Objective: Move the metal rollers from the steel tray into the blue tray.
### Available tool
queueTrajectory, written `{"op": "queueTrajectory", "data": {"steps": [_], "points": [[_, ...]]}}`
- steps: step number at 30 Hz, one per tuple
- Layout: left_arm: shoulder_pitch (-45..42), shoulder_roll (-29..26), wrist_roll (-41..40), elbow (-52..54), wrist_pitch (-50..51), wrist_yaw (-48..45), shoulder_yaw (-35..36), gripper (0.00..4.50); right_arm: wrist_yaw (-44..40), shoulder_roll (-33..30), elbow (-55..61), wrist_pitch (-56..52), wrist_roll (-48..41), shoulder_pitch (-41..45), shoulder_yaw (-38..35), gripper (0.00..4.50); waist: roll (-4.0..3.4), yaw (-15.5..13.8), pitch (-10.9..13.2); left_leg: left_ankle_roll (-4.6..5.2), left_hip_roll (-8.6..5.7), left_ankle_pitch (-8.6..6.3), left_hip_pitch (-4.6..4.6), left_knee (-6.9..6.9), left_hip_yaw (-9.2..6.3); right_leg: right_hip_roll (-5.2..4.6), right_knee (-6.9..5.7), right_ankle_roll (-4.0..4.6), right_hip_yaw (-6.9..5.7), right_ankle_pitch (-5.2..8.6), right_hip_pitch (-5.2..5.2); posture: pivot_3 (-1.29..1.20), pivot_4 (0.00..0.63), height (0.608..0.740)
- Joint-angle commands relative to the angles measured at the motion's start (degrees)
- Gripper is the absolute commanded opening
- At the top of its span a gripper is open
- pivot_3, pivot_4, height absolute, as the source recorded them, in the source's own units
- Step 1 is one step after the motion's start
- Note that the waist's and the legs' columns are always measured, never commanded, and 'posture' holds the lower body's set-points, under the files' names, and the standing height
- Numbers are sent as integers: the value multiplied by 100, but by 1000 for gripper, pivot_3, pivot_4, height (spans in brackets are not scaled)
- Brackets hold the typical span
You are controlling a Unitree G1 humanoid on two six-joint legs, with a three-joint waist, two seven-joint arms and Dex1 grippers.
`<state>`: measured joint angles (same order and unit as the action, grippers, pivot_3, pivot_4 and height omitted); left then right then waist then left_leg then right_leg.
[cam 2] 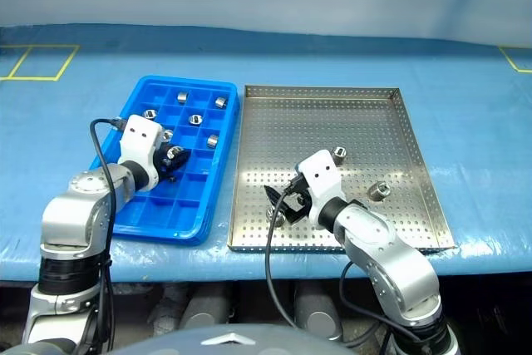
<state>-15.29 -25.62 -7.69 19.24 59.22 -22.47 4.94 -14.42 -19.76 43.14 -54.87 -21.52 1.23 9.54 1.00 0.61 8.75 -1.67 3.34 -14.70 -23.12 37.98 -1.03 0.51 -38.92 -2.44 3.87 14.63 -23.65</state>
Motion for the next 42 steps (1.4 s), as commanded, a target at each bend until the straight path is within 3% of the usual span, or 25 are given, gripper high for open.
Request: {"op": "queueTrajectory", "data": {"steps": [1, 7, 8, 14, 15, 20, 31, 42], "points": [[-21, -68, 36, -80, -233, 108, 50, 1765, 61, 32, 240, 127, 11, -33, -87, 4500, 0, -2, 0, 0, 0, 0, 0, 0, 0, 0, 0, 0, 0, 0, 0, 57, 150, 740], [-75, -13, -64, -233, -347, 67, 50, 1765, 69, 21, 260, 139, 21, -47, -115, 4500, 0, 9, 0, -1, 1, 1, 14, 0, 1, 2, -4, 0, 1, 0, 8, 32, 150, 740], [-102, 12, -111, -210, -346, 51, 77, 2478, 71, 16, 264, 135, 26, -49, -122, 4500, -1, 12, 0, -2, 1, 1, 17, 0, 1, 2, -4, 0, 1, 0, 11, 32, 150, 740], [-536, 205, -482, 265, -503, 60, 418, 4325, 65, 2, 291, 119, 31, -55, -144, 4500, 3, -2, 0, -3, -1, 5, 15, 1, 1, -1, -4, -3, 1, -1, 13, 30, 150, 740], [-715, 323, -648, 383, -611, 54, 548, 4462, 64, 0, 303, 114, 27, -62, -152, 4500, 4, 0, 1, -3, -2, 5, 13, 2, 1, -2, -2, -3, 0, -2, 13, 30, 150, 740], [-1264, 552, -1389, 493, -1355, -516, 669, 4462, 41, -28, 335, 109, 13, -98, -211, 4500, 1, 17, -1, -3, -3, 4, 7, 0, 1, -2, 1, -2, 2, -4, 11, 30, 150, 740], [-1958, -546, -1158, -748, -2027, -3291, -2069, 4462, -71, -545, 849, 4, -17, -922, -997, 4500, -1, 153, -1, -2, -4, 4, 12, -7, 8, 0, 5, -1, 10, 1, 9, -65, 150, 740], [-2323, -736, -292, -1725, -2961, -4919, -3703, 4462, 147, -452, 1150, -70, -4, -1473, -1137, 4500, -2, 380, -1, 0, -2, 4, 15, -4, 10, 6, 0, -22, 16, 17, 7, -123, 150, 740]]}}
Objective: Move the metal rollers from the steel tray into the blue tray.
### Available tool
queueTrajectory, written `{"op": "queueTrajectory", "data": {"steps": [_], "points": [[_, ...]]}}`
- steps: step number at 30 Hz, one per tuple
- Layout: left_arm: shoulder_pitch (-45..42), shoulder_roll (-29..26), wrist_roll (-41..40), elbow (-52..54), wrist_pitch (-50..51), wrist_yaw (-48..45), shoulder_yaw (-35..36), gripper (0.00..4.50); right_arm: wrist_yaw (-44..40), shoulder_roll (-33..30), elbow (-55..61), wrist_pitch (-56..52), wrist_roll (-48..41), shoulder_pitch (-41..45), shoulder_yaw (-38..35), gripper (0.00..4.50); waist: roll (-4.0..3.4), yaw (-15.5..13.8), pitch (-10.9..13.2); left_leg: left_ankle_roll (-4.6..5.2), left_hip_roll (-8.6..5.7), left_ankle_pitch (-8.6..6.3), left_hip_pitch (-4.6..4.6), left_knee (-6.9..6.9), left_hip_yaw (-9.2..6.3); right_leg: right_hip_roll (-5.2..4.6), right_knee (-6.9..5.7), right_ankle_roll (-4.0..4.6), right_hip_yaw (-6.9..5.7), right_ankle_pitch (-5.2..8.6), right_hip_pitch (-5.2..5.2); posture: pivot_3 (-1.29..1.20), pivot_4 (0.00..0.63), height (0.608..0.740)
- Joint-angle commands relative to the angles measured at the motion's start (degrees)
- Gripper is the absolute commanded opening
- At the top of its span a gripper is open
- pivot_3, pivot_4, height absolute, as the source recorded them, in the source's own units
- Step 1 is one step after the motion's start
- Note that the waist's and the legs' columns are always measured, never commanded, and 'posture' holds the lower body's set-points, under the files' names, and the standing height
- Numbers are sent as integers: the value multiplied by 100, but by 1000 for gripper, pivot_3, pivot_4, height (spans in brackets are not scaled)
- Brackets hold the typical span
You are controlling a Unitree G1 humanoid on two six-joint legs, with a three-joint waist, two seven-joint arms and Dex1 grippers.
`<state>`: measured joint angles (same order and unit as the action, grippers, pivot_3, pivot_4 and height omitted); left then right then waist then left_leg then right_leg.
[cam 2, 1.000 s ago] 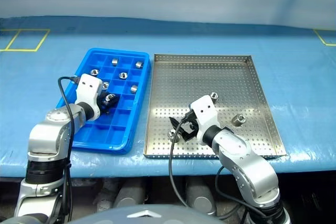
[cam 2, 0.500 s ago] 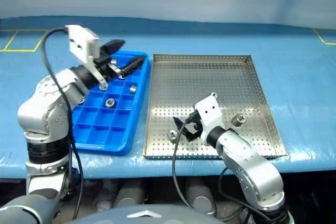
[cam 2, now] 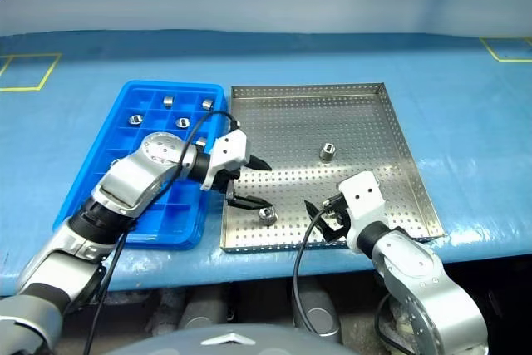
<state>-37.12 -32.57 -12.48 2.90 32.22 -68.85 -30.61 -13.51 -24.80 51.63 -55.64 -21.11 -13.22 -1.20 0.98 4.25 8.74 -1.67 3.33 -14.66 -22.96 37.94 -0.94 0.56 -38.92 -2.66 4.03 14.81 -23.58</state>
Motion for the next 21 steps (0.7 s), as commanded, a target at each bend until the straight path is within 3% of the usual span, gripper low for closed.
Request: {"op": "queueTrajectory", "data": {"steps": [1, 9, 16, 21], "points": [[-162, -38, 262, -141, -328, -381, -235, 4462, 79, 75, 311, 3, -47, -35, -51, 4500, 0, 27, 0, 0, 0, 0, 0, 0, 0, 0, 0, 0, 0, 0, 0, -123, 150, 740], [-155, -12, 689, -299, -589, -777, -554, 4462, 186, 171, 326, 25, -45, -36, 22, 4500, -1, 59, -1, 1, 1, 0, -2, 0, 1, 1, 0, 0, 2, 0, -1, -145, 150, 740], [-168, 243, 1113, -566, -611, -527, -637, 4462, 218, 225, 259, 69, -26, 80, 92, 4500, -1, 59, -1, 1, 1, 0, -2, 3, 0, 2, -1, 0, 2, 0, -1, -136, 150, 740], [-172, 471, 1241, -676, -543, -380, -561, 2908, 229, 248, 223, 84, -16, 152, 110, 4500, -1, 59, -1, 2, 1, -1, -2, 2, 0, 3, -1, 0, 3, 0, -1, -136, 150, 740]]}}
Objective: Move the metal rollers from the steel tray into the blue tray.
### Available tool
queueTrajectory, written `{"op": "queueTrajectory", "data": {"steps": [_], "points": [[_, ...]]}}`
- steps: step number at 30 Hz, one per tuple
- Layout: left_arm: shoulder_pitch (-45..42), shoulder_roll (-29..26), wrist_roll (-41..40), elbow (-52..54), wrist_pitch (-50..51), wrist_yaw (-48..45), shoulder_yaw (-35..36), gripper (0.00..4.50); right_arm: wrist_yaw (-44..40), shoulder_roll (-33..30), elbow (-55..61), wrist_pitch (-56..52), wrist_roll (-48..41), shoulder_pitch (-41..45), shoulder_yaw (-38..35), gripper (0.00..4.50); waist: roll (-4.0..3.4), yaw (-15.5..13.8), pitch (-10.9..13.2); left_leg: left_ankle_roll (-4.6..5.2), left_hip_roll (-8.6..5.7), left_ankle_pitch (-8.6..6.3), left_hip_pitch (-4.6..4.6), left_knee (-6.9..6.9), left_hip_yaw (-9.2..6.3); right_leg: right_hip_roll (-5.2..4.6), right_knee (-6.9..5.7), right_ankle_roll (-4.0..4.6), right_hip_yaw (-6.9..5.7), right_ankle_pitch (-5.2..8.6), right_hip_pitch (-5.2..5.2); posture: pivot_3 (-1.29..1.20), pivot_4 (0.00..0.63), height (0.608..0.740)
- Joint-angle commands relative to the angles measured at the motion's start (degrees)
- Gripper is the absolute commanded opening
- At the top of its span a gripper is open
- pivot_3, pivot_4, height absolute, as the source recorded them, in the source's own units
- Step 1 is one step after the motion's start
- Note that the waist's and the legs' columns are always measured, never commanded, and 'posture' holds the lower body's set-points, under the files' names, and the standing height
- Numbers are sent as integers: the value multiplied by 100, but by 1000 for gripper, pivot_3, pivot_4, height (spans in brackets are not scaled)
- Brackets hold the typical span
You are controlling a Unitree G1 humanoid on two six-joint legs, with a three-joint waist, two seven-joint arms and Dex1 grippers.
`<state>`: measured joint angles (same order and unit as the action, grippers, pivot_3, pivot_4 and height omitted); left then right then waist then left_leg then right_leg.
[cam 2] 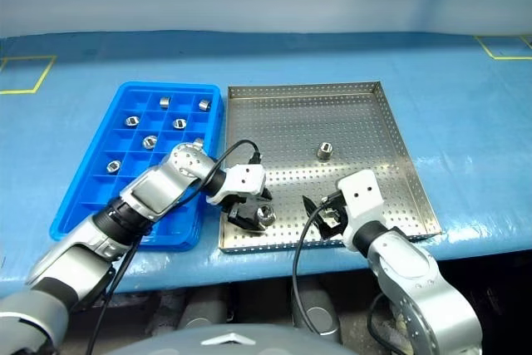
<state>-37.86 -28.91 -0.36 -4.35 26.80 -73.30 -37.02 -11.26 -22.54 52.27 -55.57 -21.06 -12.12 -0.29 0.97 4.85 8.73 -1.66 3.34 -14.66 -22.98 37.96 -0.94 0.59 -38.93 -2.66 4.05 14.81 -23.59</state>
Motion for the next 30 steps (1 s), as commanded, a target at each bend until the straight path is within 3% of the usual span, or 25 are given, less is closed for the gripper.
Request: {"op": "queueTrajectory", "data": {"steps": [1, 4, 8, 12, 15, 19, 26, 30], "points": [[-98, 120, 44, 48, 8, 62, 82, 2541, 5, 23, 156, 80, -17, 47, 20, 4500, 0, -3, 0, 0, 0, 0, 0, 0, 0, 0, 0, 0, 0, 0, 0, -136, 150, 740], [-83, 101, 69, 85, -1, -3, 52, 1699, 13, 38, 142, 89, -8, 78, 26, 4500, 0, 0, 0, 1, 0, 0, 0, 0, 0, 0, 0, 0, 1, 0, 0, -134, 150, 740], [-60, 111, -204, 314, 147, -24, 331, 1706, 29, 56, 124, 80, 3, 107, 27, 4500, 0, 0, 0, 1, 0, 0, 0, 0, 0, 0, -1, 0, 0, 0, 0, -129, 150, 740], [17, 409, -1255, 793, 862, 347, 1514, 1706, 9, 51, 93, 93, 6, 109, 49, 4500, 0, -13, 0, 1, 1, 0, -4, 1, -1, -1, -1, 0, -1, 0, -2, -113, 150, 740], [80, 525, -1422, 1094, 1217, 1076, 2200, 1706, -12, 57, 60, 101, -5, 140, 88, 4500, -1, -14, -1, 1, 0, -1, -6, 4, -1, -3, -1, -1, -1, 0, -1, -101, 150, 740], [347, 462, -898, 1521, 1751, 2681, 2898, 1706, -63, 50, -11, 111, -14, 198, 185, 4500, -4, -8, -2, 1, 3, 0, 2, 2, -4, 2, -5, -1, 0, -1, 1, -65, 150, 740], [1082, 403, -252, 3066, 3860, 4744, 4052, 1706, -243, 7, -285, 145, -37, 500, 375, 4500, 0, -116, 0, 1, 3, 0, 2, -2, -6, 0, -5, -1, -2, -1, 1, 19, 150, 740], [1564, 441, -104, 4046, 5116, 5290, 4684, 1706, -402, -51, -457, 163, -50, 697, 469, 4500, 3, -234, 1, 0, -2, -1, 0, -3, -6, -7, -1, -1, -5, -2, 3, 74, 150, 740]]}}
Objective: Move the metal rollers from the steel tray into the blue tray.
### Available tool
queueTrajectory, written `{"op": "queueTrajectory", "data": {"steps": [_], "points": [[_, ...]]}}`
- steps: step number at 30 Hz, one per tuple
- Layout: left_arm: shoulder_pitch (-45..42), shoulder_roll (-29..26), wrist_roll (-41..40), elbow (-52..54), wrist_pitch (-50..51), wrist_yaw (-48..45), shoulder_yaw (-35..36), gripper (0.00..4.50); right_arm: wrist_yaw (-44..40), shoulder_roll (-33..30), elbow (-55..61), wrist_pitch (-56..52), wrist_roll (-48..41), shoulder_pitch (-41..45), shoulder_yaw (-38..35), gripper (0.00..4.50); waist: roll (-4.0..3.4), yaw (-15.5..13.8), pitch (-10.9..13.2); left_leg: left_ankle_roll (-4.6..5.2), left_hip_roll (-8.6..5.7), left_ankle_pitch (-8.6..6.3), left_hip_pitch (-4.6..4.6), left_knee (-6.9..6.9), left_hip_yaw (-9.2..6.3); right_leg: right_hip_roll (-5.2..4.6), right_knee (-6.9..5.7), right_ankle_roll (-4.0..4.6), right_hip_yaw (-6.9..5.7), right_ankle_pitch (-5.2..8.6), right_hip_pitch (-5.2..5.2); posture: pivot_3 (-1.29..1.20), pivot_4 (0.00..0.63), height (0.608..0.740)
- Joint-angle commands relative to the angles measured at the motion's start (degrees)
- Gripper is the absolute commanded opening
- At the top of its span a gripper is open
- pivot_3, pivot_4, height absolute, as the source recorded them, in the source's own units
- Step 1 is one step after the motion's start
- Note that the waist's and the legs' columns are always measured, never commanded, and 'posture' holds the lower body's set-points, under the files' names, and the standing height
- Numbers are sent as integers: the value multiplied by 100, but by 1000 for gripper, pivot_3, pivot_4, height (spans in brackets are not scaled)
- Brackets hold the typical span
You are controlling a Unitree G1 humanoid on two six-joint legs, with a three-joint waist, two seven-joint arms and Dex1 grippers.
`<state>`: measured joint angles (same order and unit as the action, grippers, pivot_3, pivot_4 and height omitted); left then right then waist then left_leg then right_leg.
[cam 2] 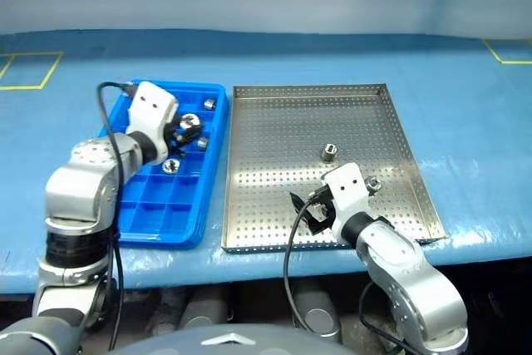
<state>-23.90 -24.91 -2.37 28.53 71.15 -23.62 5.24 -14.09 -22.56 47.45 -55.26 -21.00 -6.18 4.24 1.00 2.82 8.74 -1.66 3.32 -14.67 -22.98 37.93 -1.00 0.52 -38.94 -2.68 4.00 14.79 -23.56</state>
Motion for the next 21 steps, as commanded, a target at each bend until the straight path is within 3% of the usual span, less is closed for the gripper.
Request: {"op": "queueTrajectory", "data": {"steps": [1, 10, 16, 21], "points": [[277, 48, 13, 945, 880, 301, 629, 1706, -160, -56, -15, 134, -66, 152, 37, 4500, 1, -74, 0, 0, 0, 0, 0, -1, 0, 1, 0, 0, 0, 0, -1, 96, 150, 740], [1298, 516, -147, 1948, 1223, 529, 1672, 1706, -664, -63, -664, 223, -88, 907, 552, 4500, 7, -412, 1, -4, 2, 3, 7, 0, -11, 2, -1, 17, -13, -10, 9, 250, 150, 740], [1456, 942, -215, 2004, 964, 757, 1659, 1706, -861, -47, -928, 300, -65, 1261, 791, 4500, 11, -670, 1, -6, -1, 4, 6, 3, -13, -1, 0, 25, -16, -15, 12, 281, 150, 740], [1533, 1051, -278, 1701, 645, 958, 1246, 1706, -875, -55, -929, 305, -50, 1260, 799, 4500, 11, -777, 0, -7, -2, 4, 4, 0, -13, -2, 3, 28, -15, -17, 10, 262, 150, 740]]}}
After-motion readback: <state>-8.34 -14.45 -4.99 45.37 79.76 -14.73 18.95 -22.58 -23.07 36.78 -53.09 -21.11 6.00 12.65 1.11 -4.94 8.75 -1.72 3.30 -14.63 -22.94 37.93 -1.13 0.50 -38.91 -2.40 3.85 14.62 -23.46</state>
